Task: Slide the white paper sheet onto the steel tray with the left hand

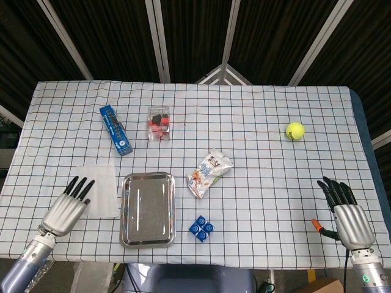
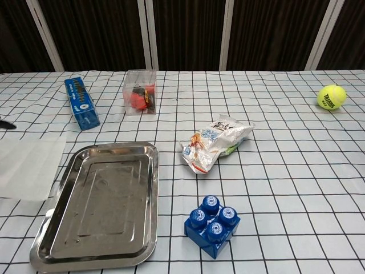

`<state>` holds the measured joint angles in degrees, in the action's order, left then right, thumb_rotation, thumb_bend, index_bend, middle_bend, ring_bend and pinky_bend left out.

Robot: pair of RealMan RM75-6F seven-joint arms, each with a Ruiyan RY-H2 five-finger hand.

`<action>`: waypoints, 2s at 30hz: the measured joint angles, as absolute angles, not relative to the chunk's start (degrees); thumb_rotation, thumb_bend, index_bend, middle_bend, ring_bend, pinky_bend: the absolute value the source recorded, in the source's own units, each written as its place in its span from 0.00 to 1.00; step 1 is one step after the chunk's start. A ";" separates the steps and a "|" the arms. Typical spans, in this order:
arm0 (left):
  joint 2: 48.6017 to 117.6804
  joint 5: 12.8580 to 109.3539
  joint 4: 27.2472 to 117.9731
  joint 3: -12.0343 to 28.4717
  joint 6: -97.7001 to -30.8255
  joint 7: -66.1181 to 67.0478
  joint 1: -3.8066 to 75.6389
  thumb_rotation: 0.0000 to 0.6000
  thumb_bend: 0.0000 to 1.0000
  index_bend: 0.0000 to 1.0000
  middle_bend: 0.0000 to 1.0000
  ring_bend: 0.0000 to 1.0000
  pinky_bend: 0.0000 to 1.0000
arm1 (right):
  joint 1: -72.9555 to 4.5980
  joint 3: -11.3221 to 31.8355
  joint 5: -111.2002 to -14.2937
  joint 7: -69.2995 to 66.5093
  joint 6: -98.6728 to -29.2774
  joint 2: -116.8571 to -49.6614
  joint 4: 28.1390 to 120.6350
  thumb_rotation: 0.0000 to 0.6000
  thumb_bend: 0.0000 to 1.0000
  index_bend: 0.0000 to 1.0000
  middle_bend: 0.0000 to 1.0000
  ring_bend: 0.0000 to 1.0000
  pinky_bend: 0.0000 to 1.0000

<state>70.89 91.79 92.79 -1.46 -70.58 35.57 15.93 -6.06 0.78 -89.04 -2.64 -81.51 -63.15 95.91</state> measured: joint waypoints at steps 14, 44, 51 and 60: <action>72.41 100.73 114.14 3.33 -74.97 42.38 19.88 1.00 0.51 0.58 0.05 0.00 0.00 | -6.06 0.82 -88.80 -2.84 -81.37 -62.99 95.90 1.00 0.31 0.00 0.00 0.00 0.00; 83.86 99.93 99.35 -5.97 -66.80 45.90 18.62 1.00 0.51 0.56 0.04 0.00 0.00 | -6.11 0.79 -88.89 -3.00 -81.28 -62.94 95.86 1.00 0.31 0.00 0.00 0.00 0.00; 82.71 100.66 98.29 -6.83 -68.01 44.64 18.08 1.00 0.51 0.54 0.03 0.00 0.00 | -6.09 0.79 -88.77 -2.81 -81.21 -62.97 95.91 1.00 0.31 0.00 0.00 0.00 0.00; 84.26 98.81 97.81 -6.45 -68.83 45.06 16.82 1.00 0.51 0.54 0.02 0.00 0.00 | -6.09 0.74 -88.78 -2.65 -81.16 -62.95 96.02 1.00 0.31 0.00 0.00 0.00 0.00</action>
